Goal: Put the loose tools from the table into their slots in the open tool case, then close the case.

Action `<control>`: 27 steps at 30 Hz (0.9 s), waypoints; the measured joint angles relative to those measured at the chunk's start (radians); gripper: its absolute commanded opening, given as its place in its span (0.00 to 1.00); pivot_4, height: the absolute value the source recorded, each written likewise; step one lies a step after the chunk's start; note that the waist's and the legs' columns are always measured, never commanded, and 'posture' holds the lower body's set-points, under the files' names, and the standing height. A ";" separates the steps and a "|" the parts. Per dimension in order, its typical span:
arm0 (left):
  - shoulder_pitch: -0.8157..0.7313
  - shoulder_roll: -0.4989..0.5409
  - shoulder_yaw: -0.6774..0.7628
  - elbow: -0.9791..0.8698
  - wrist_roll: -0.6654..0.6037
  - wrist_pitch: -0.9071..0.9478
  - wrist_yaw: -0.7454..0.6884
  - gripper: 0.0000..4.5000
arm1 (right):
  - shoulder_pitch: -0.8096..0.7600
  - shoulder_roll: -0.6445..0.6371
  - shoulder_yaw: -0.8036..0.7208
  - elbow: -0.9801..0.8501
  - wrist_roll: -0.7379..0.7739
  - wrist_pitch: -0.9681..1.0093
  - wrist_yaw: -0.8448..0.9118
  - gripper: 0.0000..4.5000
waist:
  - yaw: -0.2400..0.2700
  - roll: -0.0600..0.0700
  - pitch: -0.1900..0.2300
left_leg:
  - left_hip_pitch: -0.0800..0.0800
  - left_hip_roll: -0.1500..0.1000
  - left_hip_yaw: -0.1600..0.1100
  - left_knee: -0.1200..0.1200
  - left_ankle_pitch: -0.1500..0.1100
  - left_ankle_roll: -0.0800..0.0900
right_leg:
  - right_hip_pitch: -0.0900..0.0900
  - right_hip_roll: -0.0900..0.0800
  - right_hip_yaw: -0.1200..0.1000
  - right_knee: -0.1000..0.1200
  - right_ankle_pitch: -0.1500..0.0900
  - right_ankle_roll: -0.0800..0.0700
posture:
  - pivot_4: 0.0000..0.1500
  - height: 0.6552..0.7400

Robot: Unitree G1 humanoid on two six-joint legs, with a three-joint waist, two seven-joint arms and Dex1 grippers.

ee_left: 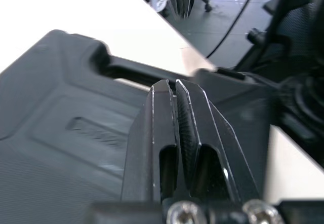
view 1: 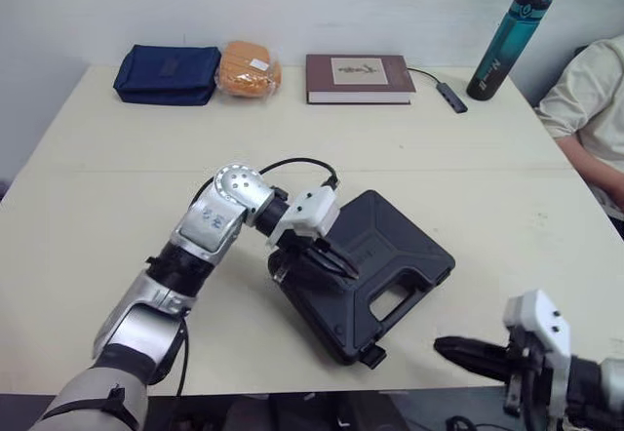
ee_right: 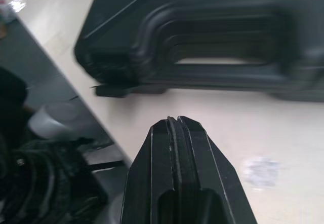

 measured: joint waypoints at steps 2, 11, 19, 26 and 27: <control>0.018 -0.001 -0.038 -0.008 0.000 0.001 0.000 0.03 | -0.015 0.003 0.059 -0.002 -0.013 -0.002 -0.035 0.00 | 0.005 0.000 0.000 | 0.001 0.000 0.000 0.001 0.000 0.000 | 0.000 0.000 0.000 0.000 0.000 0.000 | 1.00 1.00; 0.026 -0.009 -0.165 -0.005 0.082 -0.136 0.001 0.03 | -0.042 -0.039 0.202 -0.001 -0.059 0.006 -0.108 0.00 | 0.008 0.000 0.000 | 0.000 -0.001 0.000 0.001 -0.001 0.002 | -0.003 0.001 0.000 -0.001 0.000 0.000 | 1.00 1.00; 0.001 -0.008 -0.211 0.012 0.134 -0.295 0.001 0.03 | -0.043 -0.055 0.341 0.000 -0.124 -0.025 -0.111 0.00 | 0.008 -0.001 -0.001 | 0.000 -0.001 0.000 0.001 -0.004 0.007 | 0.002 0.001 0.000 -0.003 0.000 0.001 | 1.00 1.00; -0.007 -0.019 -0.225 0.017 0.186 -0.422 0.004 0.03 | -0.122 -0.041 0.446 0.030 -0.168 -0.050 -0.132 0.00 | 0.009 -0.005 -0.008 | 0.002 0.000 0.000 0.001 -0.004 0.007 | 0.004 0.000 0.000 -0.004 0.000 0.001 | 1.00 1.00; -0.006 -0.020 -0.226 0.017 0.190 -0.425 0.004 0.03 | -0.130 -0.035 0.458 0.034 -0.171 -0.058 -0.132 0.00 | 0.010 -0.006 -0.010 | 0.002 0.000 0.000 0.000 -0.004 0.007 | 0.004 0.000 0.000 -0.004 0.000 0.001 | 1.00 1.00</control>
